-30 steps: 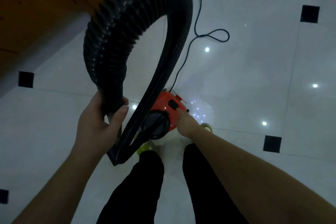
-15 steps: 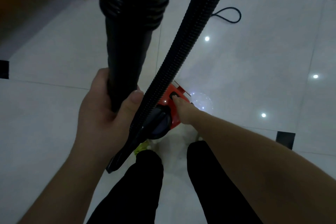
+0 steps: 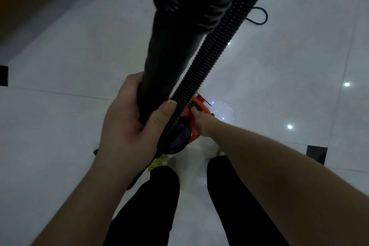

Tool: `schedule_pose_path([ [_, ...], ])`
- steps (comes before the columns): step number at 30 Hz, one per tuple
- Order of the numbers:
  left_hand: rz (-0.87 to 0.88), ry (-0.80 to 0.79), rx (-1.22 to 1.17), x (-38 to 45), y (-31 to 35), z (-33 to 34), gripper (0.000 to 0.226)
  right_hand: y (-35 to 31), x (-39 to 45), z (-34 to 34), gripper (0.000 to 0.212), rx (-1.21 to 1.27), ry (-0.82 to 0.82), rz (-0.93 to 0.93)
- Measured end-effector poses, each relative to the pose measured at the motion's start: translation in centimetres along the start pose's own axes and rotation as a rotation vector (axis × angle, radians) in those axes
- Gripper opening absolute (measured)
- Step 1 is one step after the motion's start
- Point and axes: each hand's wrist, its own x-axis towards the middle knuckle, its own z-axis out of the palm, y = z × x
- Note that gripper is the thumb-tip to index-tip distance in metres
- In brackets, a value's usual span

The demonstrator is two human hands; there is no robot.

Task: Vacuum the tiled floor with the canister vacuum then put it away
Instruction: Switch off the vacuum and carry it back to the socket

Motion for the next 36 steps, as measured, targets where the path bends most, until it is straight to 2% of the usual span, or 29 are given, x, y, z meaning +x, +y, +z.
schedule_pose_path([
  [1, 0.006, -0.006, 0.007, 0.0, 0.0, 0.2, 0.026, 0.0, -0.2, -0.3, 0.066, -0.036, -0.008, 0.007],
  [3, 0.025, -0.016, 0.028, -0.1, 0.2, 0.5, 0.022, -0.1, -0.7, -0.3, 0.085, 0.048, -0.022, 0.085],
  [5, 0.016, -0.025, 0.016, -0.3, 0.3, 0.5, 0.022, 0.3, -1.9, 0.1, 0.089, -0.009, 0.063, 0.066],
  [7, -0.012, -0.025, -0.009, -0.6, 0.4, 0.2, 0.025, 0.1, -3.5, 0.7, 0.086, -0.025, 0.12, -0.003],
  [11, -0.051, -0.033, -0.022, -0.8, -0.1, -0.9, 0.026, -0.7, -5.6, 1.3, 0.078, 0.132, 0.17, -0.058],
  [13, -0.09, -0.04, -0.014, -0.9, -0.3, -1.5, 0.034, -1.5, -6.8, 1.2, 0.063, 0.208, 0.201, -0.075],
  [16, -0.171, -0.029, -0.054, -1.4, 0.0, -2.4, 0.037, -3.0, -9.6, 0.1, 0.043, 0.332, 0.234, -0.015],
  [19, -0.26, 0.048, -0.084, -2.1, 0.5, -3.3, 0.02, -4.3, -12.1, -0.6, 0.037, 0.34, 0.192, 0.07],
  [21, -0.315, 0.129, -0.097, -2.4, 0.7, -4.0, 0.018, -5.2, -13.1, -0.7, 0.034, 0.409, 0.15, 0.141],
  [23, -0.356, 0.186, -0.141, -2.8, 0.8, -4.7, 0.019, -5.6, -13.0, -0.2, 0.031, 0.583, 0.106, 0.231],
  [25, -0.379, 0.201, -0.166, -3.2, 0.6, -5.3, 0.017, -6.5, -13.1, -0.1, 0.026, 0.937, 0.038, 0.355],
  [26, -0.386, 0.213, -0.17, -3.4, 0.5, -5.7, 0.017, -6.8, -13.0, 0.0, 0.026, 1.102, 0.003, 0.405],
  [28, -0.394, 0.256, -0.186, -3.6, 0.1, -6.4, 0.016, -7.1, -12.1, 0.4, 0.03, 1.244, -0.014, 0.447],
  [33, -0.43, 0.312, -0.24, -3.4, -1.1, -8.4, 0.018, -8.7, -9.3, 1.9, 0.039, 1.255, -0.01, 0.514],
  [36, -0.433, 0.304, -0.232, -3.2, -1.6, -9.4, 0.018, -10.0, -7.2, 2.5, 0.053, 1.294, 0.084, 0.514],
])
